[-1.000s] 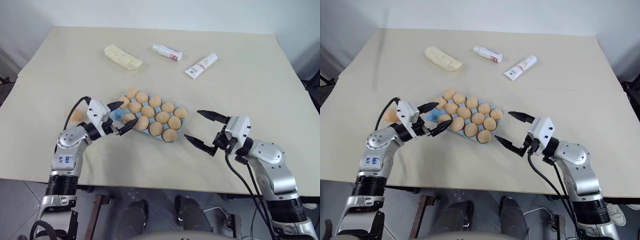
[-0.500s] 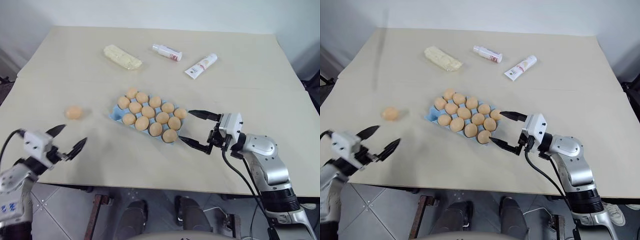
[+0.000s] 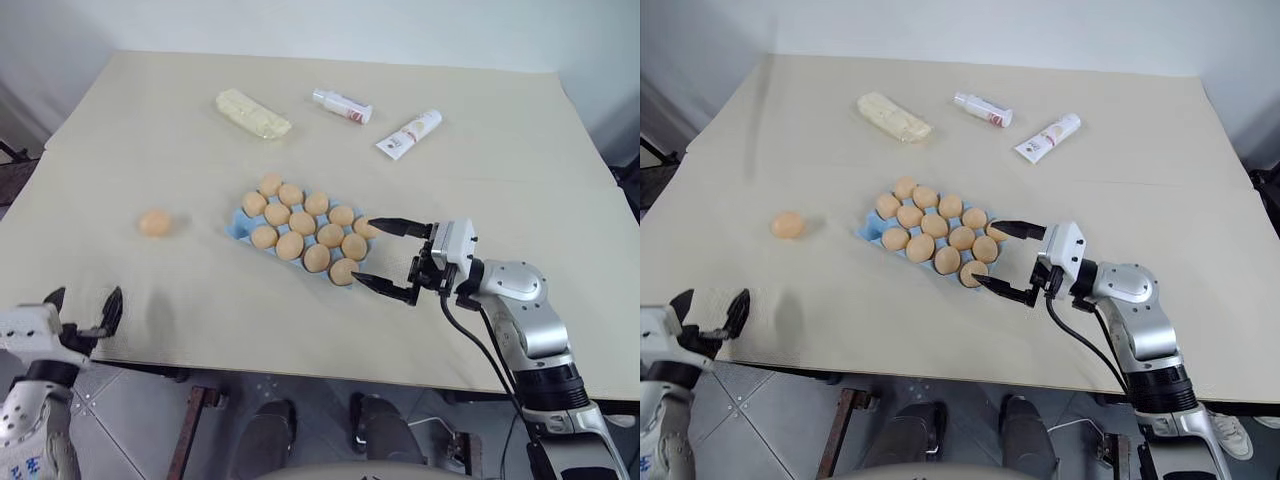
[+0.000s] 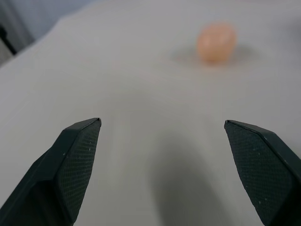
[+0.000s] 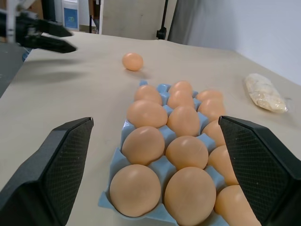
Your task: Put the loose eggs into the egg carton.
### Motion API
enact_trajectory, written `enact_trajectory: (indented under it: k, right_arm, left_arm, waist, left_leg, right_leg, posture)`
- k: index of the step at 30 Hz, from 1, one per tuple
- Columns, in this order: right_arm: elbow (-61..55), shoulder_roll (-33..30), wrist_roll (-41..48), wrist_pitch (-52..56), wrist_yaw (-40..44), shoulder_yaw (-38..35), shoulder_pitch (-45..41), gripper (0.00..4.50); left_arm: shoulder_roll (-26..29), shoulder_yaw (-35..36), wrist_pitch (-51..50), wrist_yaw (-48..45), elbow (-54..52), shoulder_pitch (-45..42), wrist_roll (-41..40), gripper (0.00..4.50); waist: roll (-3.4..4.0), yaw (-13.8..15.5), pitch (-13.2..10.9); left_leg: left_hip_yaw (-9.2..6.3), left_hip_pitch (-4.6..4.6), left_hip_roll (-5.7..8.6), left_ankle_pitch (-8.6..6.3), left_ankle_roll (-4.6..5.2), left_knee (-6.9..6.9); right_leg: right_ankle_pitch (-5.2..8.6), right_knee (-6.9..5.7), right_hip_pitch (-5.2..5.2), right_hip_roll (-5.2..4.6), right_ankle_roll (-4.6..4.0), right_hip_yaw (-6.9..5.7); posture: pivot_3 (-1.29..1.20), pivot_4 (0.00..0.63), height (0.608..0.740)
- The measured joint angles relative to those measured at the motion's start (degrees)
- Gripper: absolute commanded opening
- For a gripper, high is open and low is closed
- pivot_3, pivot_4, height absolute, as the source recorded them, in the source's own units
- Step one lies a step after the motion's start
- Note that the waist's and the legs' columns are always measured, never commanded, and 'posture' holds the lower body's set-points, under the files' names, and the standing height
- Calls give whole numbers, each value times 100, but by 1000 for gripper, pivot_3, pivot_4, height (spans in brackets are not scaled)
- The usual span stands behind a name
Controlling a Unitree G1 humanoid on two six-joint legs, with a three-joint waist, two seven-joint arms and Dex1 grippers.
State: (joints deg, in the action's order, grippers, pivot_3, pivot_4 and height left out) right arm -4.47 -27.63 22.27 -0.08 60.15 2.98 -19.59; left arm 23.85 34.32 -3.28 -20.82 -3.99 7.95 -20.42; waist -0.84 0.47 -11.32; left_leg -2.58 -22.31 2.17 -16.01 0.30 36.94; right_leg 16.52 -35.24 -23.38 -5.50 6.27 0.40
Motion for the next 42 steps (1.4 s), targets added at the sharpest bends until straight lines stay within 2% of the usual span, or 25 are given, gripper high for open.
enact_trajectory:
  k: [3,10,21,22,28,30,35,38,42]
  right_arm:
    - [8,21,-3,-3,17,33,0,4500]
    - [65,187,-65,-120,-52,98,48,4500]
    - [47,325,-144,-135,-364,106,226,4500]
    - [45,333,-145,-135,-380,106,227,4500]
    - [39,335,-147,-132,-432,106,227,4500]
    - [30,335,-147,-128,-442,106,227,4500]
    - [6,332,-147,-118,-458,105,227,4500]
    - [3,326,-147,-112,-461,105,226,4500]
    - [-3,320,-147,-106,-464,105,226,4500]
  left_arm:
    - [269,-284,-209,30,163,-649,90,4484]
    - [692,-959,-422,205,1487,-2156,614,4484]
    - [801,-1357,-8,20,3514,-3373,823,4484]
    - [802,-1380,46,-12,3642,-3447,826,4076]
    - [801,-1517,249,-128,4043,-3545,837,2280]
    - [801,-1517,265,-133,4054,-3545,836,1851]
    - [711,-1467,448,-545,3703,-3354,546,1851]
    - [538,-1478,523,-1020,2980,-3197,198,1851]
    - [530,-1855,355,-1729,1989,-3097,-69,1851]
  waist:
    - [0,-12,0]
    - [-1,-71,0]
    - [-3,-50,1]
    - [-3,-56,1]
    - [-3,-62,1]
    - [-3,-59,2]
    - [-4,-58,2]
    - [-3,-56,2]
    - [-3,-53,2]
  left_leg:
    - [1,0,1,2,-2,-2]
    - [21,0,4,3,-5,-3]
    - [23,0,7,5,-6,7]
    - [24,0,7,6,-6,7]
    - [25,0,5,7,-8,5]
    - [25,0,6,7,-8,7]
    - [23,-1,5,7,-7,7]
    - [21,-2,5,7,-8,6]
    - [20,-2,6,7,-7,8]
  right_leg:
    - [-1,-4,-5,5,1,-1]
    - [-3,-18,-19,14,6,-21]
    - [-5,-30,-21,12,10,-28]
    - [-5,-29,-21,12,10,-28]
    - [-5,-31,-23,13,10,-28]
    - [-6,-32,-22,11,10,-27]
    - [-6,-31,-22,9,11,-23]
    - [-6,-28,-21,8,11,-12]
    - [-6,-27,-18,7,11,-6]
  posture:
    - [0,150,740]
    - [0,150,740]
    - [0,150,740]
    - [0,150,740]
    - [0,150,740]
    - [0,150,740]
    - [0,150,740]
    - [0,150,740]
    - [0,150,740]
